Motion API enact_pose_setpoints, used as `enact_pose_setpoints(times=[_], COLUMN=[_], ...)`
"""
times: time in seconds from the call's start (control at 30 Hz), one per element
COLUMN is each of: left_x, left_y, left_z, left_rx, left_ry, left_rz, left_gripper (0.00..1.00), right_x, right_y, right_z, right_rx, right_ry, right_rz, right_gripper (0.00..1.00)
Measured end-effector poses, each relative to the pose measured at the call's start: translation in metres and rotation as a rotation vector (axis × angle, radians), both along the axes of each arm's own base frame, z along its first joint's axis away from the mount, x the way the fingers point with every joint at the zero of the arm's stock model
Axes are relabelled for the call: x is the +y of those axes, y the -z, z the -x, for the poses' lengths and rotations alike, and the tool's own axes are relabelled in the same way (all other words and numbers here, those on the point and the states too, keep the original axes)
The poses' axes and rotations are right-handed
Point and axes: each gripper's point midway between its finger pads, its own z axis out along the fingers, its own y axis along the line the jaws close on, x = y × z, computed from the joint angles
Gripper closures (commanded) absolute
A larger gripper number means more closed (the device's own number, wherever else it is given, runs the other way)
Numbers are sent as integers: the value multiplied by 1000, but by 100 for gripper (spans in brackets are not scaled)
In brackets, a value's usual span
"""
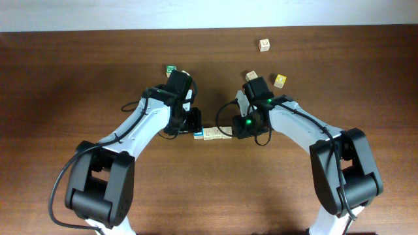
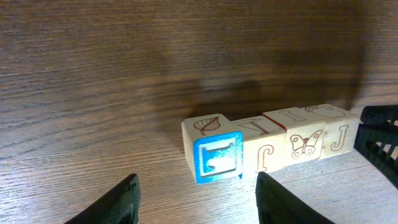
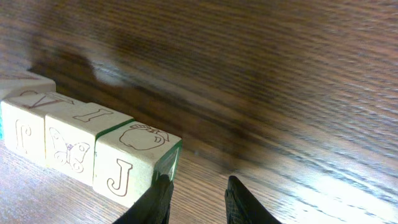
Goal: Rotate 4 blocks
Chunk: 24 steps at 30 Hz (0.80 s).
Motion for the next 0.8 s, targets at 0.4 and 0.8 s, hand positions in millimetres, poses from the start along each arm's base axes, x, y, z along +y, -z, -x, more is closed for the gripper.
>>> enact_pose_setpoints(times=[0.4,0.8], left_x=[10,72], left_y=[2,3], left_z=[0,-20], left_rx=[7,6], left_ry=[-18,-138], left_rz=[-34,-50], left_gripper=[89,100], right_x=[-2,19], right_y=[-4,-65], right_z=[5,-34], right_rx=[58,-29], right_ry=[60,66], right_rz=[5,-60], right_gripper=[70,71])
